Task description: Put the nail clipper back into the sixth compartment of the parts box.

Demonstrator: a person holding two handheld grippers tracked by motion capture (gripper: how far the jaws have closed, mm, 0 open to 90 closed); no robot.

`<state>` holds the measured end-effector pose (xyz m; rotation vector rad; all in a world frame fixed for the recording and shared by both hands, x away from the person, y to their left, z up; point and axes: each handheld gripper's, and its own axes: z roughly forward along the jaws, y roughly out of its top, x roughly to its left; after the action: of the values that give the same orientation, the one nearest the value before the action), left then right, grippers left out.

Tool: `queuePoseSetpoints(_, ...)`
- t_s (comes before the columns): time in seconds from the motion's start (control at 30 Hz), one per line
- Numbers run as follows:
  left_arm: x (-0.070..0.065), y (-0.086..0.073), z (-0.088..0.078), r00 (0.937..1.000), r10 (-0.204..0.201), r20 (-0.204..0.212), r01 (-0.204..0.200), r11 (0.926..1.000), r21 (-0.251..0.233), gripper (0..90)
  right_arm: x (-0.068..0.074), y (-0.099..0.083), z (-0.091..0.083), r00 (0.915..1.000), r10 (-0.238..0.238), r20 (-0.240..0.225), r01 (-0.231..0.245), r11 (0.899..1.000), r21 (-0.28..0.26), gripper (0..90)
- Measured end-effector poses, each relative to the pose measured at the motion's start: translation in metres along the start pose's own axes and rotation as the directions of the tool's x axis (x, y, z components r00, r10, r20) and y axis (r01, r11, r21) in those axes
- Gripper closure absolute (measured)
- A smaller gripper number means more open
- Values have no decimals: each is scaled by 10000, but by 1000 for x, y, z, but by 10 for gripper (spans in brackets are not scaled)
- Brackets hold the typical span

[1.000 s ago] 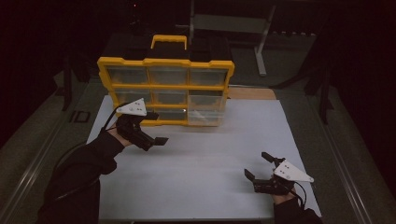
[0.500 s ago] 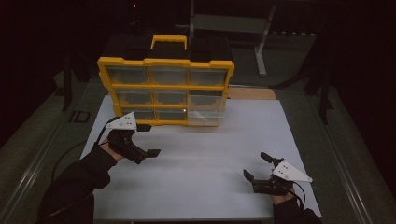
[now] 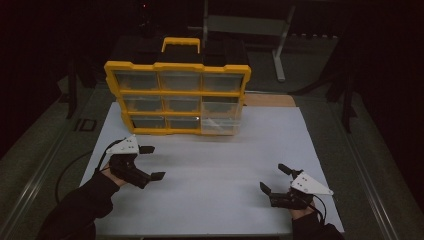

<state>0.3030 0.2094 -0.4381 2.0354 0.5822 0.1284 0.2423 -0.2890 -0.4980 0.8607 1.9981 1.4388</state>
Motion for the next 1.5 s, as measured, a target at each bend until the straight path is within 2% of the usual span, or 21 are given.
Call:
queuePoseSetpoints(0.1,-3,-15,1,9998,-194,-38,194,9996,-188,9,0,0,0,10000,-8,2,8,10000,18,86)
queuePoseSetpoints(0.27,-6,-27,0,9991,-427,-28,425,9981,-436,9,0,0,0,10000,-7,-1,7,10000,15,87)
queuePoseSetpoints(0.4,-9,-37,-2,9980,-567,-296,548,9966,-612,9,1,0,0,10000,7,5,-7,10000,31,87)
queuePoseSetpoints(0.47,-11,-45,-4,9956,-800,-490,757,9937,-832,9,0,0,0,10000,-20,-8,20,10000,20,87)
queuePoseSetpoints(0.6,-12,-51,-4,9934,-988,-587,930,9911,-953,9,0,0,0,10000,-19,5,19,10000,22,87)
queuePoseSetpoints(0.63,-13,-56,-4,9910,-1096,-770,1004,9884,-1140,9,0,0,0,10000,-25,15,25,10000,28,87)
queuePoseSetpoints(0.7,-13,-60,-5,9882,-1258,-869,1145,9856,-1240,9,0,0,0,10000,-29,7,29,10000,27,86)
queuePoseSetpoints(0.77,-16,-63,-5,9856,-1280,-1102,1140,9856,-1252,9,1,0,0,10000,-54,10,54,10000,27,86)
queuePoseSetpoints(0.87,-19,-66,-4,9847,-1328,-1129,1186,9851,-1248,9,0,0,0,10000,-48,11,48,10000,40,87)
queuePoseSetpoints(0.9,-23,-69,-4,9815,-1293,-1412,1121,9860,-1233,9,0,0,0,10000,-20,13,20,10000,28,87)
queuePoseSetpoints(0.97,-26,-71,-3,9775,-1486,-1498,1273,9815,-1430,8,0,0,0,10000,-34,28,34,10000,29,87)
queuePoseSetpoints(1.03,-29,-74,-2,9710,-1686,-1693,1405,9760,-1664,9,0,0,0,10000,-82,21,82,10000,0,87)
queuePoseSetpoints(1.07,-31,-77,0,9639,-1862,-1901,1512,9711,-1845,9,0,0,0,10000,-86,24,86,10000,4,87)
queuePoseSetpoints(1.1,-32,-79,2,9605,-1950,-1984,1582,9695,-1873,9,0,0,0,10000,-83,6,83,10000,-5,87)
queuePoseSetpoints(1.23,-36,-83,8,9435,-1816,-2773,1369,9753,-1731,9,0,0,0,10000,-66,5,66,10000,8,87)
queuePoseSetpoints(1.27,-36,-83,8,9435,-1816,-2773,1369,9753,-1731,9,0,0,0,10000,-87,5,87,10000,-1,87)
queuePoseSetpoints(1.37,-38,-84,8,9231,-1934,-3323,1340,9719,-1934,9,0,0,0,10000,-87,-7,87,10000,8,87)
queuePoseSetpoints(1.4,-38,-84,8,9231,-1934,-3323,1340,9719,-1934,9,0,0,0,10000,-87,-7,87,10000,8,87)
queuePoseSetpoints(1.43,-39,-86,9,9096,-2102,-3585,1448,9689,-2007,9,0,0,0,10000,-93,-10,93,10000,7,87)
queuePoseSetpoints(1.47,-40,-88,8,8892,-2107,-4062,1427,9711,-1914,9,0,0,1,10000,-78,-21,78,10000,18,87)
queuePoseSetpoints(1.5,-41,-89,7,8841,-2193,-4127,1450,9682,-2038,9,0,0,1,10000,-91,-28,91,10000,17,86)
